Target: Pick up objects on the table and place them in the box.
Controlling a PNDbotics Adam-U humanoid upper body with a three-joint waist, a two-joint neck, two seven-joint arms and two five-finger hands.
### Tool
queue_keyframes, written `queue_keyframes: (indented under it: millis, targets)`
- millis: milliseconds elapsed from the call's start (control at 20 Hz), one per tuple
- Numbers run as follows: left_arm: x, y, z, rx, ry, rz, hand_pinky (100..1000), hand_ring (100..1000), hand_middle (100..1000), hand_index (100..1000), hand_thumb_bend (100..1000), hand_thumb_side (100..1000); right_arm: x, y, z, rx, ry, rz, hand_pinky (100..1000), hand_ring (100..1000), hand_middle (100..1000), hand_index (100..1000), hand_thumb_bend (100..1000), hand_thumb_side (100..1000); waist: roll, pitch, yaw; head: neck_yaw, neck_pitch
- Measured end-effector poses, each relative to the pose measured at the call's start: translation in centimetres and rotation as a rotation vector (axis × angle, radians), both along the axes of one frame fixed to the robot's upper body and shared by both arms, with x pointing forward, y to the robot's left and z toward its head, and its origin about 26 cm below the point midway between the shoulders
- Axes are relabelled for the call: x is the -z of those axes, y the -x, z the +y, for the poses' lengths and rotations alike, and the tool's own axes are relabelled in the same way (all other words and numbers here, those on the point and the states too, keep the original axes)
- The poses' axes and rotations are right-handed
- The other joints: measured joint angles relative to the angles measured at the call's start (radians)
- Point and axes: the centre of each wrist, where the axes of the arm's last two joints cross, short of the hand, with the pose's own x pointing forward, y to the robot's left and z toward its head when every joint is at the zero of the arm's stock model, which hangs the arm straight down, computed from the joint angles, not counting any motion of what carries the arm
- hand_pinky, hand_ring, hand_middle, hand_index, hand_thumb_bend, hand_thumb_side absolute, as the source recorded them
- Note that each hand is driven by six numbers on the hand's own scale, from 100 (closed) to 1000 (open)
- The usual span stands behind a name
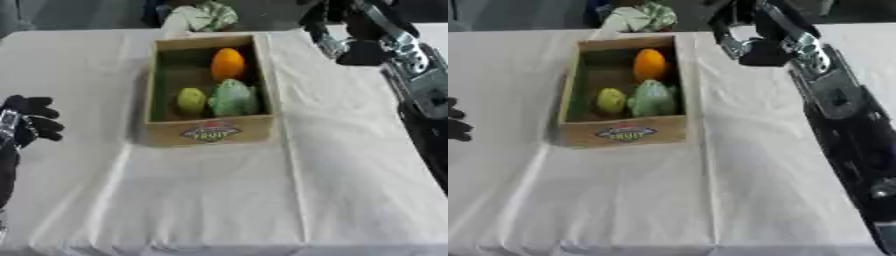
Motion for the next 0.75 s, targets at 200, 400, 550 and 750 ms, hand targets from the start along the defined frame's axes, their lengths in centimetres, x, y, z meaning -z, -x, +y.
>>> queue_keyframes:
  millis: [200, 400, 550, 750]
  targets:
    - [0.1, -0.1, 0.0, -0.015, 0.009, -0.001, 555, 566, 564, 718, 100, 911, 1.3, 2.9, -1.5, 0.015, -0.033, 0.041, 636, 673, 769, 814, 100, 383, 0.001, 0.004, -0.01, 0.013, -0.001]
    - [0.0, -0.2, 0.0, -0.021, 0.02, -0.01, 556, 566, 565, 719, 100, 915, 3.1, 5.0, -2.6, 0.05, -0.049, 0.088, 635, 670, 769, 801, 100, 412, 0.007, 0.011, -0.016, 0.02, -0.001]
    - [0.2, -0.3, -0.1, -0.018, 0.035, -0.005, 556, 566, 564, 720, 100, 916, 4.3, 5.8, -3.0, 0.085, -0.065, 0.124, 631, 663, 764, 792, 100, 424, 0.008, 0.014, -0.016, 0.02, -0.001]
    - [0.2, -0.5, -0.3, -0.008, 0.054, -0.007, 555, 566, 564, 721, 100, 913, 5.4, 6.5, -3.2, 0.138, -0.106, 0.162, 627, 655, 758, 786, 100, 432, 0.014, 0.016, -0.021, 0.024, -0.001]
